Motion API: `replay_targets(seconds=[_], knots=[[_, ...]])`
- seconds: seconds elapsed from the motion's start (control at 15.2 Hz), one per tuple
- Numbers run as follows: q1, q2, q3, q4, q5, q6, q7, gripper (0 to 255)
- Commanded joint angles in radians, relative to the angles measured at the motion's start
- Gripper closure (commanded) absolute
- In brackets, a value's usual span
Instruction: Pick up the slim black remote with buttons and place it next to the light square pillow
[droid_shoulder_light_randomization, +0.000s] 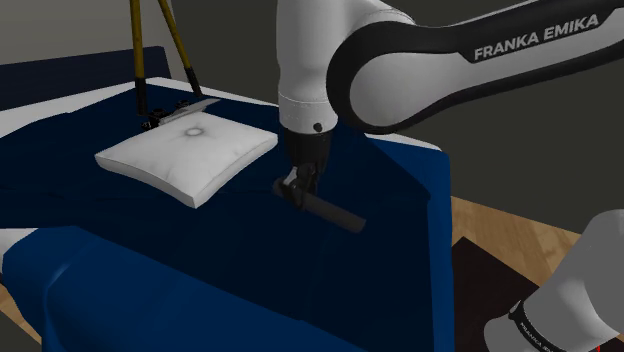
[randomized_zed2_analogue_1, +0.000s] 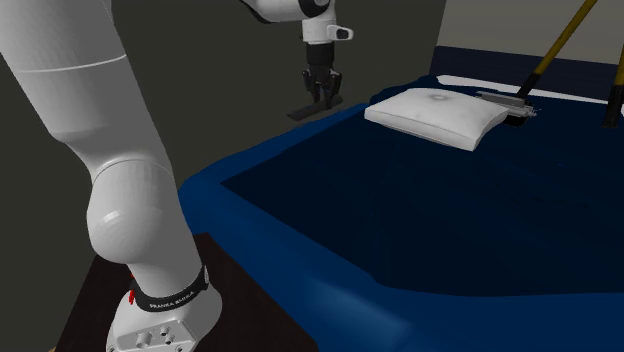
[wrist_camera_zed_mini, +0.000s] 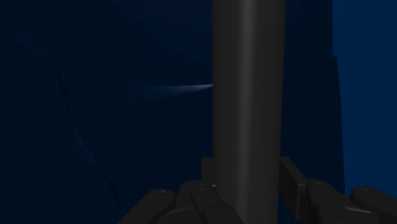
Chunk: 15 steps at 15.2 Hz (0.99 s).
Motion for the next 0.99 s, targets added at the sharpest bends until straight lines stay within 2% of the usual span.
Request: replay_targets(seconds=[0.0, 0.33, 0.66, 0.92], knots=[[0.000, -0.004, 0.000, 0.027, 0.003, -0.031, -0.003, 255], [-0.001, -0.012, -0.002, 0.081, 0.008, -0.091, -0.011, 255], [0.012, 0.211, 0.001, 0.327, -0.104, -0.147, 0.021, 255], [0.058, 0.401, -0.014, 0.573, -0.189, -0.225, 0.029, 255]])
